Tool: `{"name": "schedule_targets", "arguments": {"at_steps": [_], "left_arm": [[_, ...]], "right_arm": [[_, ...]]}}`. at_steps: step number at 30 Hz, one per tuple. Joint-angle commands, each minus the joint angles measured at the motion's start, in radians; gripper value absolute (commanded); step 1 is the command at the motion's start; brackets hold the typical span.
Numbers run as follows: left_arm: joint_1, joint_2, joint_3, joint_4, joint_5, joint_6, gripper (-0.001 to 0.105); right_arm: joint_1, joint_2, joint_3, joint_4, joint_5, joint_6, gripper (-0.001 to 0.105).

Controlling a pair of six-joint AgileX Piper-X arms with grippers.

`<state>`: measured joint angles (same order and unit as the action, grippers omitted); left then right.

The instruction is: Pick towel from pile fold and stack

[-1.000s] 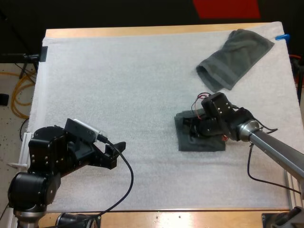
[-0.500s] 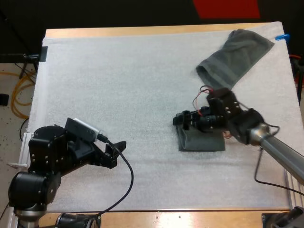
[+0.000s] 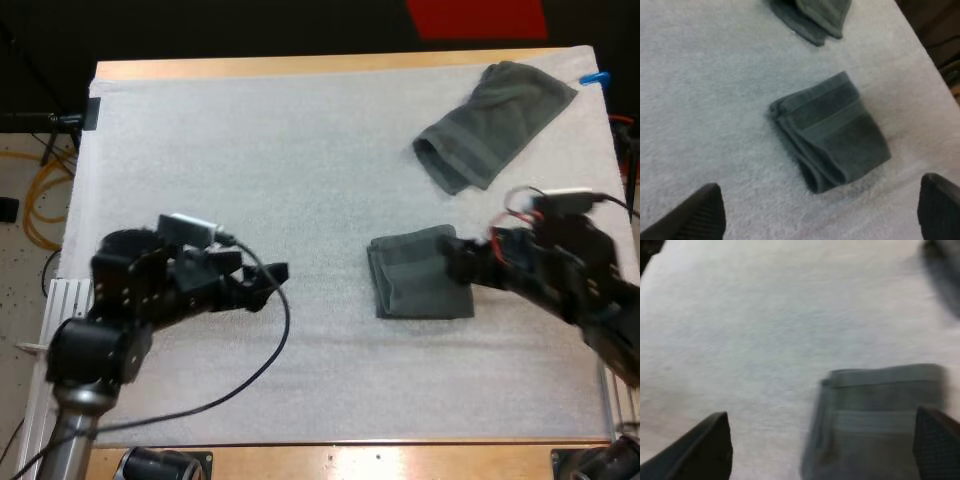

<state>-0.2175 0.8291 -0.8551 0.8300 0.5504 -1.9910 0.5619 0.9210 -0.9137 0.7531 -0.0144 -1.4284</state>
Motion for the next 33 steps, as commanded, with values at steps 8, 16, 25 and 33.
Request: {"name": "schedule_targets", "arguments": {"at_steps": [8,16,25,33], "left_arm": [[-0.161,0.218,-0.003,-0.267,-0.026,-0.142,0.076],[-0.250,0.494,-0.003,-0.510,-0.110,-0.288,0.076],[-0.315,0.772,-0.003,-0.660,-0.081,-0.444,0.075],[-0.338,0.917,-0.003,-0.706,0.038,-0.550,0.075]], "right_arm": [[0.002,-0.190,-0.012,0.217,0.141,-0.019,0.072],[0.002,-0.286,-0.012,0.314,0.168,-0.011,0.072],[0.002,-0.312,-0.012,0.334,0.175,-0.004,0.072],[0.002,-0.312,-0.012,0.334,0.195,-0.004,0.072]]}}
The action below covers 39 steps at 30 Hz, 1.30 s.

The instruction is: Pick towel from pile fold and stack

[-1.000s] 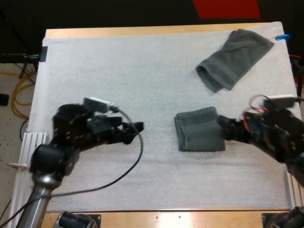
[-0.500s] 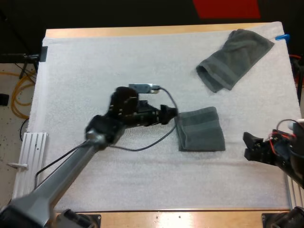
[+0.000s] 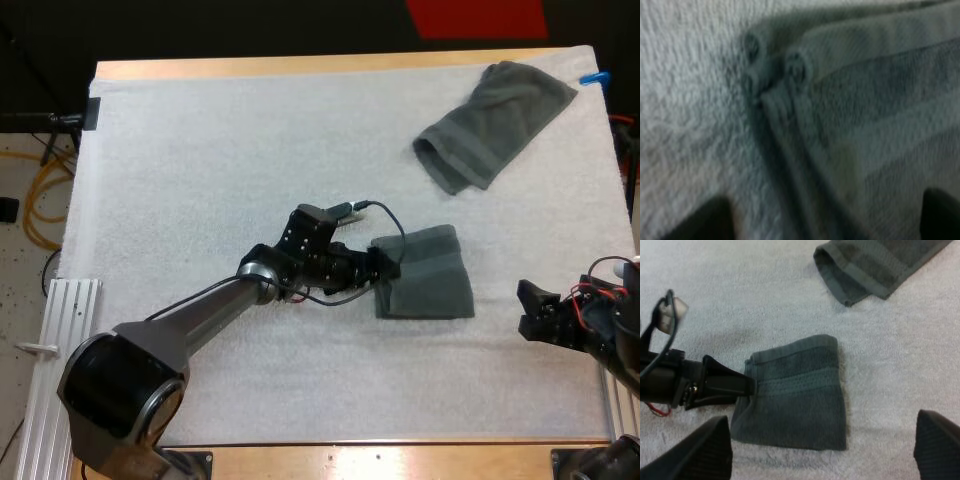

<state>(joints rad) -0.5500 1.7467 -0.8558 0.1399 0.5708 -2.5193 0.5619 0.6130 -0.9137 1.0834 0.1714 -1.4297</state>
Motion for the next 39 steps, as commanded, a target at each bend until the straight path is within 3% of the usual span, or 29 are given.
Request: {"name": "schedule_targets", "arguments": {"at_steps": [1,6,16,19,21,22,24,28,31,37,39], "left_arm": [[-0.005,0.008,-0.005,-0.020,0.025,-0.027,0.075],[-0.025,0.037,-0.059,0.027,0.022,-0.073,0.075],[-0.093,0.111,-0.199,0.154,0.009,-0.071,0.075],[-0.093,0.111,-0.199,0.155,0.010,-0.057,0.059],[-0.091,0.111,-0.199,0.155,0.014,-0.006,0.035],[-0.091,0.111,-0.199,0.157,0.014,0.005,0.030],[-0.090,0.111,-0.201,0.196,0.010,0.068,0.000],[-0.063,0.103,-0.205,0.273,0.004,0.176,0.000],[-0.016,0.078,-0.211,0.365,-0.041,0.288,0.000],[0.144,-0.001,-0.210,0.572,-0.200,0.569,0.000],[0.214,-0.019,-0.212,0.652,-0.291,0.677,0.000]], "right_arm": [[0.002,-0.004,-0.012,0.003,0.009,-0.003,0.072],[0.002,-0.004,-0.012,0.001,0.009,-0.003,0.072],[0.002,-0.004,-0.012,-0.001,0.009,-0.003,0.072],[0.002,-0.004,-0.012,-0.001,0.009,-0.003,0.072],[0.002,-0.004,-0.012,-0.001,0.009,-0.003,0.072],[0.002,-0.004,-0.012,-0.001,0.009,-0.003,0.072],[0.002,-0.004,-0.012,-0.001,0.009,-0.003,0.072],[0.002,-0.004,-0.012,-0.001,0.009,-0.003,0.072],[0.002,-0.004,-0.012,-0.001,0.009,-0.003,0.072],[0.002,-0.004,-0.002,-0.016,0.009,-0.003,0.072],[0.002,-0.004,0.001,-0.024,0.009,-0.003,0.072]]}}
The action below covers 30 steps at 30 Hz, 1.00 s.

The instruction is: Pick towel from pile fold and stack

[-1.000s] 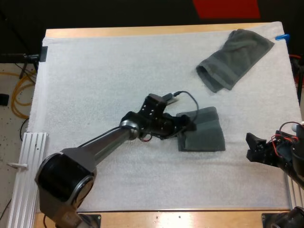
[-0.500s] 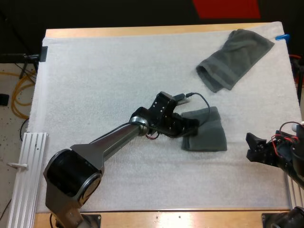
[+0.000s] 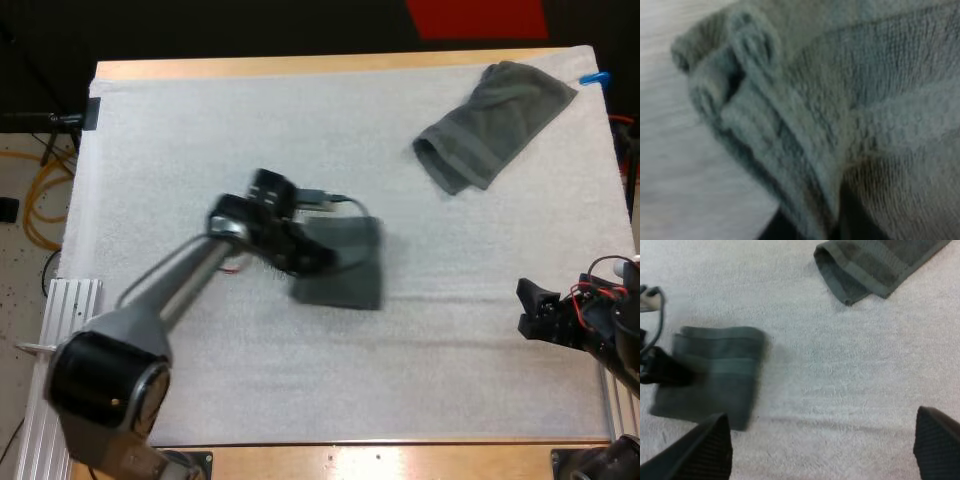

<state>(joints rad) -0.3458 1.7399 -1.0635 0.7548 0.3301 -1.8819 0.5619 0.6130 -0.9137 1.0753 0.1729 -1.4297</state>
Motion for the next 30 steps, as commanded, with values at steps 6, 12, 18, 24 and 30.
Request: {"name": "schedule_targets", "arguments": {"at_steps": [6,12,18,24,30], "left_arm": [[0.193,-0.020,-0.004,0.176,-0.309,0.250,0.000],[0.366,-0.020,-0.004,0.186,-0.420,0.282,0.000],[0.475,-0.020,-0.004,0.184,-0.527,0.319,0.000],[0.524,-0.020,-0.004,0.162,-0.615,0.337,0.008],[0.524,-0.020,-0.004,0.162,-0.605,0.347,0.044]], "right_arm": [[0.002,-0.004,0.001,-0.031,0.007,-0.003,0.072],[0.002,-0.004,0.001,-0.031,0.007,-0.003,0.072],[0.002,-0.004,0.001,-0.031,0.007,-0.003,0.072],[0.002,-0.004,0.001,-0.031,0.007,-0.003,0.072],[0.002,-0.004,0.001,-0.031,0.007,-0.003,0.072]]}}
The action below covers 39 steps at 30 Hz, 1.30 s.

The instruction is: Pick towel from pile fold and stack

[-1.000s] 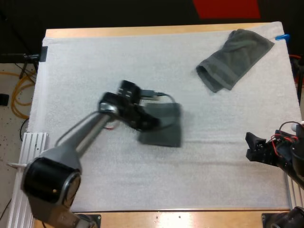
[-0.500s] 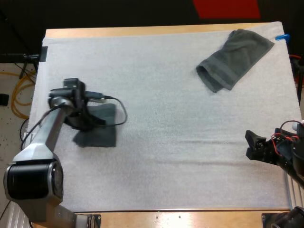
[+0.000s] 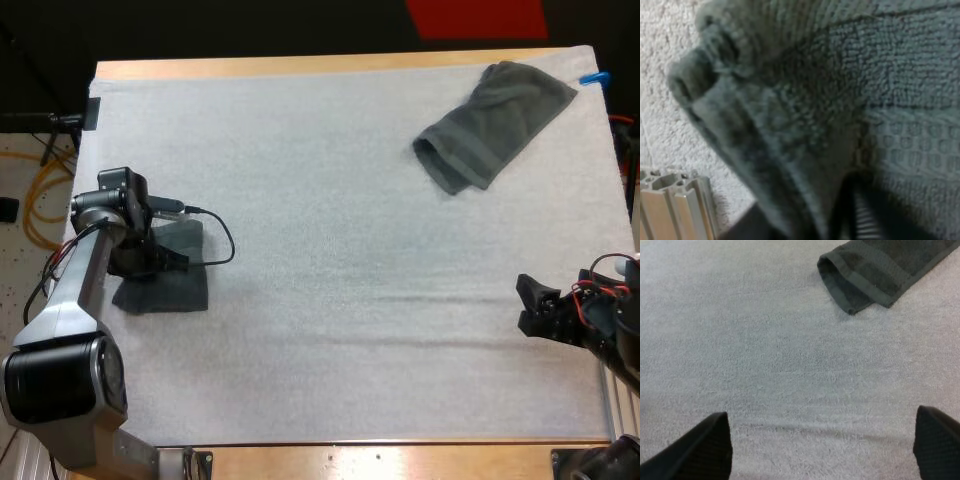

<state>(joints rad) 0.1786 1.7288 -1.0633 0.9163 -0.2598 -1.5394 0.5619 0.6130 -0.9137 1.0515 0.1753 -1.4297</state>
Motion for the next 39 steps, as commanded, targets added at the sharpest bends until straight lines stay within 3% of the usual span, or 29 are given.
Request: {"name": "schedule_targets", "arguments": {"at_steps": [1,3,4,6,9,14,19,27,33,39], "left_arm": [[0.000,-0.009,-0.004,0.001,-0.018,0.004,0.048],[0.000,-0.009,-0.004,0.001,-0.046,0.004,0.065],[0.000,-0.009,-0.004,0.004,-0.064,0.004,0.067],[0.000,-0.015,-0.004,0.008,-0.148,0.004,0.067],[0.000,-0.056,-0.007,-0.004,-0.212,0.004,0.067],[0.000,-0.172,-0.015,-0.023,-0.212,0.004,0.067],[0.000,-0.334,-0.014,-0.028,-0.113,0.004,0.067],[0.000,-0.607,-0.014,-0.001,0.216,-0.034,0.067],[-0.006,-0.758,-0.009,0.060,0.364,-0.071,0.067],[-0.086,-0.844,0.000,0.072,0.368,-0.103,0.067]], "right_arm": [[0.002,-0.004,0.001,-0.008,0.005,-0.003,0.072],[0.002,-0.004,0.001,-0.008,0.005,-0.003,0.072],[0.002,-0.004,0.001,-0.008,0.005,-0.003,0.072],[0.002,-0.004,0.001,-0.008,0.005,-0.003,0.072],[0.002,-0.004,0.001,-0.008,0.005,-0.003,0.072],[0.002,-0.004,0.001,-0.008,0.005,-0.003,0.072],[0.002,-0.004,0.001,-0.008,0.005,-0.003,0.072],[0.002,-0.004,0.001,-0.008,0.003,-0.003,0.072],[0.002,0.010,0.001,-0.008,-0.016,-0.017,0.072],[0.000,0.061,0.001,-0.039,-0.046,-0.093,0.072]]}}
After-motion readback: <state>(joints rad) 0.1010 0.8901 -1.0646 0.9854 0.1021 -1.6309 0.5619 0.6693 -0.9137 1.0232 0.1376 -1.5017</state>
